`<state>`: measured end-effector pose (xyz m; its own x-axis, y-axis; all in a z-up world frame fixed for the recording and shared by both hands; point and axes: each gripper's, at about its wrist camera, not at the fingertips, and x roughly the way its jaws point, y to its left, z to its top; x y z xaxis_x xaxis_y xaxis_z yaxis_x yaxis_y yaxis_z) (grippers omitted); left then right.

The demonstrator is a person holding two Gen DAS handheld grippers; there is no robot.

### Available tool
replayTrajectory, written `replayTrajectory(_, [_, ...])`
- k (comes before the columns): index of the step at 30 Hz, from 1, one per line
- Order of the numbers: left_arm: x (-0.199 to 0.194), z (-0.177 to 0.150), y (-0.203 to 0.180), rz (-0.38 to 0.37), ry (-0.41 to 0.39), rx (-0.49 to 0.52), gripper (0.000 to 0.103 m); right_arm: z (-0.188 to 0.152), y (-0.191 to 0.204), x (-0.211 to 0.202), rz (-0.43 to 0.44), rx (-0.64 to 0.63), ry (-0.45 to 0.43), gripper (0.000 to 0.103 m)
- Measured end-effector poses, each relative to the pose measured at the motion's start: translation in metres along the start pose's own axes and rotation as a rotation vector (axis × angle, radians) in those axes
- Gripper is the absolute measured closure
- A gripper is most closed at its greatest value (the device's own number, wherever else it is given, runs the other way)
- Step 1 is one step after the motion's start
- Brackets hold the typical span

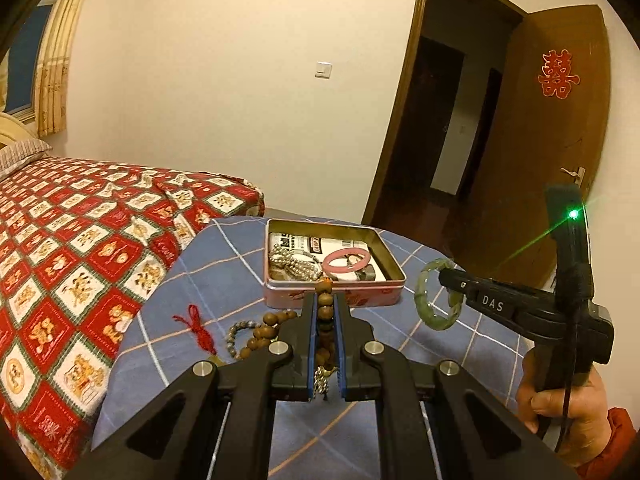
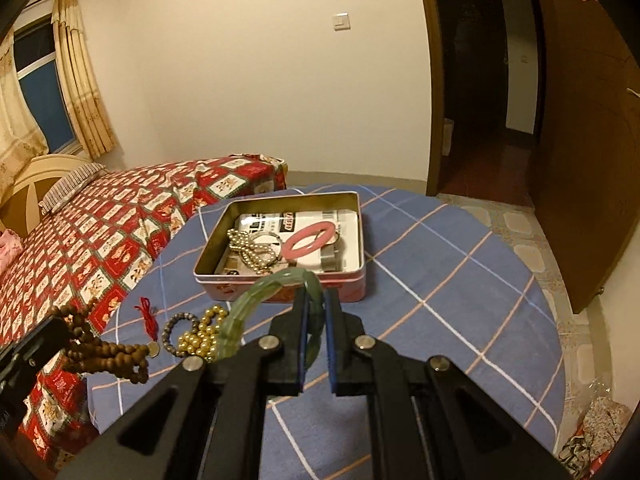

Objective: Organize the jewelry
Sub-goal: 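Lower the prayer beads and jade bangle into the pink tin and open both tools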

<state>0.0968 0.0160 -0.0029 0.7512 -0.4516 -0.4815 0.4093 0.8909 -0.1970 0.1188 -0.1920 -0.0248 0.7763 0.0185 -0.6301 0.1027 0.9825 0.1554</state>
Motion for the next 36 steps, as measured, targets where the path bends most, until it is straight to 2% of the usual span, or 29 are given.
replayTrajectory(10, [0.045, 0.039, -0.005, -0.031, -0.036, 0.017, 0.097, 0.035, -0.001, 0.025, -0.006, -0.014, -0.024, 0.092])
replayTrajectory(17, [0.09, 0.064, -0.004, -0.041, -0.04, 0.013, 0.097, 0.072, -0.011, 0.06, -0.011, 0.011, -0.021, 0.092])
replayTrajectory(26, [0.159, 0.067, 0.005, -0.021, 0.038, -0.018, 0.096, 0.081, -0.02, 0.12, -0.027, 0.001, 0.067, 0.092])
replayTrajectory(36, [0.203, 0.055, 0.019, 0.036, 0.122, -0.028, 0.096, 0.075, -0.021, 0.158, -0.031, -0.021, 0.144, 0.092])
